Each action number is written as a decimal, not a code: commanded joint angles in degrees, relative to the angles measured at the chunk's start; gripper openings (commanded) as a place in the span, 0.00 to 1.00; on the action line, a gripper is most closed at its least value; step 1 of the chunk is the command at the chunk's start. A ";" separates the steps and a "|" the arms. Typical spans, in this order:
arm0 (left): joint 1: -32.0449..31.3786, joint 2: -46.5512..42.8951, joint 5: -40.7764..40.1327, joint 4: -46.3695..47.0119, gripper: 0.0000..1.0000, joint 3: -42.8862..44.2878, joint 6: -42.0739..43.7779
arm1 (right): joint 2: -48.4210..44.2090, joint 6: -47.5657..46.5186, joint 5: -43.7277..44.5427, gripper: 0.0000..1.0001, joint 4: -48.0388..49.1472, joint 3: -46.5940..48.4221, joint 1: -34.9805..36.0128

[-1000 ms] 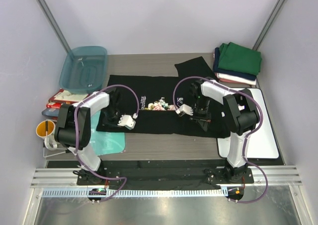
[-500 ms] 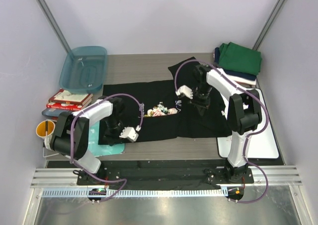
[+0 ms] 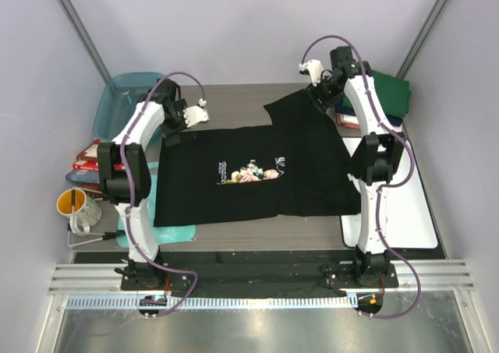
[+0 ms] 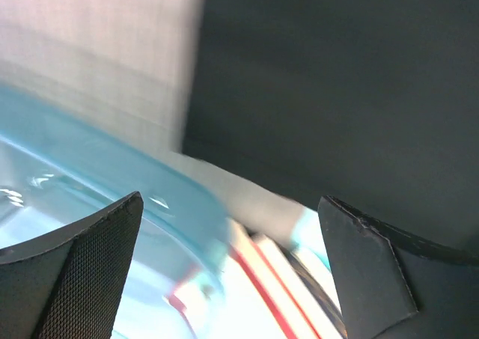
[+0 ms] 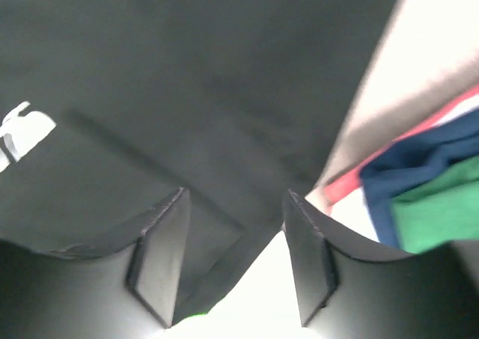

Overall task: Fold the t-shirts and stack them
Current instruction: Grap the side of the flattened tshirt furthest away from the robot with both arms

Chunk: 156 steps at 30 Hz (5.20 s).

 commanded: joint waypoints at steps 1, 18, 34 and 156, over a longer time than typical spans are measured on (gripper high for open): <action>2.02 9.16 0.18 3.26 0.98 12.30 -3.23 | 2.29 9.28 4.02 0.62 19.25 -2.05 0.07; 3.87 27.28 5.73 -5.79 0.87 33.86 19.19 | 11.17 26.51 9.56 0.62 40.63 -4.35 -0.02; 5.28 31.86 4.76 -12.30 0.84 36.17 24.82 | 16.36 31.70 13.69 0.74 48.81 -3.48 -0.02; 4.05 37.04 -1.92 -21.35 0.24 38.80 13.05 | 21.02 43.92 8.33 0.53 52.06 -0.57 0.69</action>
